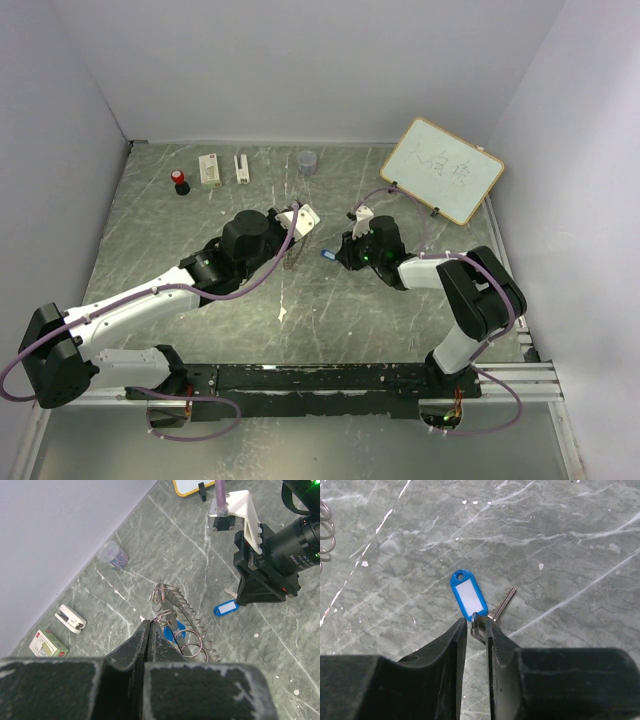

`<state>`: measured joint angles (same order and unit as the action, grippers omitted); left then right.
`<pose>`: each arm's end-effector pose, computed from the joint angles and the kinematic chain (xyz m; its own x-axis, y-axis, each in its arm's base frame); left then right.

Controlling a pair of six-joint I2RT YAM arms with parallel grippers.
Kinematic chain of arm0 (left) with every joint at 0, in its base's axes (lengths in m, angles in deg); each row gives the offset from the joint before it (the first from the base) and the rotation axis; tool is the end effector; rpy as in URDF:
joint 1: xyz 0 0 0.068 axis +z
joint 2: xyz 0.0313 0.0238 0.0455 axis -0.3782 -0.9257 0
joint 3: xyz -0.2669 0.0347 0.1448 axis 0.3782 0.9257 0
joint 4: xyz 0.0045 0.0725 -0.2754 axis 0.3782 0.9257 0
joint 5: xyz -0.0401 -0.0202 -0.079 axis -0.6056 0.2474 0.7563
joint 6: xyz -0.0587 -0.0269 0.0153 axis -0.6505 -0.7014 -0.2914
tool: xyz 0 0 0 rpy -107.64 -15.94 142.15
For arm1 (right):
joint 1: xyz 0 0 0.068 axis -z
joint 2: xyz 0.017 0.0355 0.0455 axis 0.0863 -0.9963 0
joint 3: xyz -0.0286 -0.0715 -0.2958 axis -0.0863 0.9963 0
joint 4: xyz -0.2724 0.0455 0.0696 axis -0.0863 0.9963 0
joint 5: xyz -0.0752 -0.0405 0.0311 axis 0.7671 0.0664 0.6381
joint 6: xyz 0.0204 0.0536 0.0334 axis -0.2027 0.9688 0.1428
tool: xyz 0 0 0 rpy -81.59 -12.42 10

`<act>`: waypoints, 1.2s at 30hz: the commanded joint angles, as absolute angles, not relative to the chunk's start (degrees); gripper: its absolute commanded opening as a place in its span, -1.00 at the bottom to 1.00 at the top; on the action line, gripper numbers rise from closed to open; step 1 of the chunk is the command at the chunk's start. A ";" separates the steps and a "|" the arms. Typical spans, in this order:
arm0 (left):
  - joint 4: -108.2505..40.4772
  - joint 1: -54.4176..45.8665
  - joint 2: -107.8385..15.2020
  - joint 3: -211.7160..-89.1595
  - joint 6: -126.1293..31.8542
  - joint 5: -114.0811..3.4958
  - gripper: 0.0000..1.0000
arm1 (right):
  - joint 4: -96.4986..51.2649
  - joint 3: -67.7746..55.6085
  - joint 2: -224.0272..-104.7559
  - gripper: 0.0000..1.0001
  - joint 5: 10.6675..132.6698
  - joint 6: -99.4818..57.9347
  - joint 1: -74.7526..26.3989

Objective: Put the keys on the keyring
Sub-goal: Pick up the key from the center of the board.

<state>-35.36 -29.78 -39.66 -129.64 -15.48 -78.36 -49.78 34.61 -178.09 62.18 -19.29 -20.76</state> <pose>0.2006 -0.2350 0.3379 0.0712 0.4481 -0.8912 0.6225 0.6782 0.3907 0.2961 0.1598 0.1391 -0.5809 -0.1266 -0.8040 -0.5584 0.7807 0.2806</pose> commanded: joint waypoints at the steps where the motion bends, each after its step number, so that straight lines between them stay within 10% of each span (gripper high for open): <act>1: -36.91 -30.16 -39.03 -131.12 -15.44 -78.76 -0.86 | -51.10 33.60 -178.76 -0.57 62.17 -19.85 -20.80; 36: -36.93 -30.16 -39.20 -131.10 -15.43 -78.58 -0.86 | -50.64 32.68 -180.34 -0.83 61.95 -20.12 -20.80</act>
